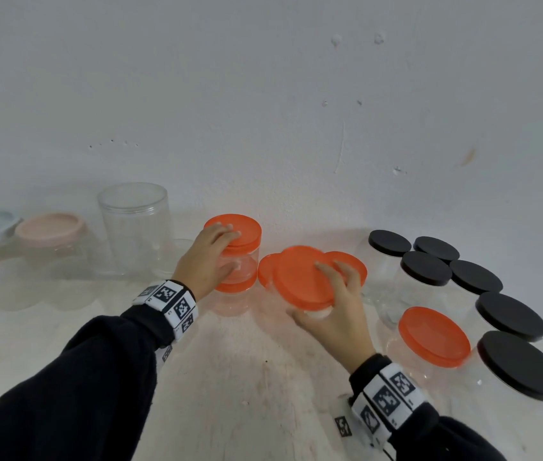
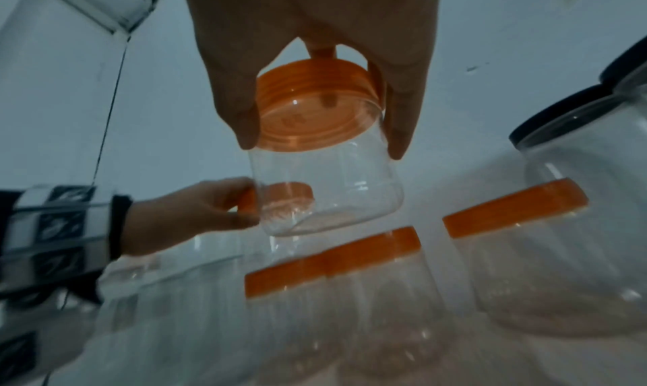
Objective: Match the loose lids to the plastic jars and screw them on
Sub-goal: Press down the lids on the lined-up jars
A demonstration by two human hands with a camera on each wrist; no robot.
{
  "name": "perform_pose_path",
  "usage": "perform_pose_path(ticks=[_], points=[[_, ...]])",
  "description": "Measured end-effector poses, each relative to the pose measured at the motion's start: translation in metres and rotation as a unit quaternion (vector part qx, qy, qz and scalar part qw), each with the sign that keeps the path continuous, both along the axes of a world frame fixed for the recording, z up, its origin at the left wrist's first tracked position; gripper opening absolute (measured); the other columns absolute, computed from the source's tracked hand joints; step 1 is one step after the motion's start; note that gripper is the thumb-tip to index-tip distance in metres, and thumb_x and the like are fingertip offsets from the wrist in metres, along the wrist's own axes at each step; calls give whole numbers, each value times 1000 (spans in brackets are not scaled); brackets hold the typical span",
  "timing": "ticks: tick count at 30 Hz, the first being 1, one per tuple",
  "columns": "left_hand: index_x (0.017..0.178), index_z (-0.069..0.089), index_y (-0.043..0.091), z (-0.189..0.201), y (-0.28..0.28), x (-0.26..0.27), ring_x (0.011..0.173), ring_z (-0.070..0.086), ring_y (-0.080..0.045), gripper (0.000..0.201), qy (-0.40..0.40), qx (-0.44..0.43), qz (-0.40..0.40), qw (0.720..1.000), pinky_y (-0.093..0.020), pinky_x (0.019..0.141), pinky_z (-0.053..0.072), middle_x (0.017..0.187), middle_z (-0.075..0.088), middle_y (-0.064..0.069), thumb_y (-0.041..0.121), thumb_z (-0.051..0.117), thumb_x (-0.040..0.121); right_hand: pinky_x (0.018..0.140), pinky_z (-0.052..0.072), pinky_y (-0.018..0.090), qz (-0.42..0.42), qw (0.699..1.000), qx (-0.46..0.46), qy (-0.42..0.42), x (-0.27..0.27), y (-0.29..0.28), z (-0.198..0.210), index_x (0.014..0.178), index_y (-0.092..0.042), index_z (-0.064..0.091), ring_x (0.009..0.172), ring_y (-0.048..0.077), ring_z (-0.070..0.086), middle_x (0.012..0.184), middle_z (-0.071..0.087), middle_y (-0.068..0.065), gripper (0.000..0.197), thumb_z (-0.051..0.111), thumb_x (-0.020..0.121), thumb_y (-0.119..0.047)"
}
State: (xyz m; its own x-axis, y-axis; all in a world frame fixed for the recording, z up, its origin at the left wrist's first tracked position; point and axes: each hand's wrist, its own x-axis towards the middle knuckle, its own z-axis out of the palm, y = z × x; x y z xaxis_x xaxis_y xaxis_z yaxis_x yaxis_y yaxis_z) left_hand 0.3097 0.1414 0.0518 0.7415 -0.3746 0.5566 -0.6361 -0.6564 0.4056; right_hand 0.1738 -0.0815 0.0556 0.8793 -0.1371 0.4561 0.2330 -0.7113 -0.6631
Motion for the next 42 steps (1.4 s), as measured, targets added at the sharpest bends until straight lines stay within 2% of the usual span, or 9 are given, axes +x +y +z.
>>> perform_pose_path(ticks=[3,9,14,17,19,24,27,38,42], points=[[133,48,12,-3,-2,2,138,25,-20,54,-2,-10,8,1000,-32,107,26,141,40,-4,23,68,83,97,37,24,-19,998,64,18,28,-1,17,134,-25,41,118,9,33,135,26,-3,81,83,64,-25],[132,49,15,-7,-4,1,137,23,-16,59,1,-36,13,999,-29,105,28,140,40,-1,19,73,78,105,39,38,-30,996,67,55,74,-1,11,137,-19,38,128,21,34,140,23,2,85,82,65,-27],[130,51,15,-10,-5,3,136,24,-15,58,-8,-49,16,999,-25,105,23,138,42,-1,17,74,76,103,31,28,-19,994,105,32,91,3,3,147,-18,17,128,19,32,142,25,7,103,83,68,-23],[128,52,14,-12,-5,5,133,23,-12,60,-27,-49,17,998,-25,103,23,136,44,-2,16,76,74,111,29,36,-20,980,188,57,97,2,-8,148,-13,9,135,20,28,147,24,6,114,86,63,-19],[128,53,13,-12,-6,5,131,22,-12,63,-29,-52,18,998,-25,103,23,136,45,-4,14,78,70,111,31,38,-16,973,218,77,99,1,-17,147,-12,12,135,20,31,145,28,5,112,86,62,-18],[128,52,11,-12,-8,3,131,25,-18,73,-25,-50,19,998,-26,104,21,136,44,-6,10,82,61,108,34,35,-28,971,209,113,98,0,-34,142,-11,22,130,20,36,141,36,6,100,85,65,-24],[128,52,11,-12,-8,2,132,26,-20,74,-22,-50,21,998,-27,104,21,136,43,-6,10,82,61,107,35,34,-30,972,196,123,98,-1,-37,142,-8,25,130,20,38,141,37,8,97,83,67,-28],[129,50,12,-13,-10,1,134,26,-22,74,-23,-47,28,998,-29,106,19,137,41,-6,11,82,63,106,40,40,-23,975,181,126,105,-1,-41,140,-9,26,127,21,42,138,41,6,97,84,65,-32],[129,50,12,-13,-11,2,133,25,-19,74,-23,-48,32,998,-29,106,19,138,41,-5,12,82,63,105,39,35,-19,976,167,135,106,-5,-41,139,-10,28,126,20,42,136,41,5,95,84,65,-31]])
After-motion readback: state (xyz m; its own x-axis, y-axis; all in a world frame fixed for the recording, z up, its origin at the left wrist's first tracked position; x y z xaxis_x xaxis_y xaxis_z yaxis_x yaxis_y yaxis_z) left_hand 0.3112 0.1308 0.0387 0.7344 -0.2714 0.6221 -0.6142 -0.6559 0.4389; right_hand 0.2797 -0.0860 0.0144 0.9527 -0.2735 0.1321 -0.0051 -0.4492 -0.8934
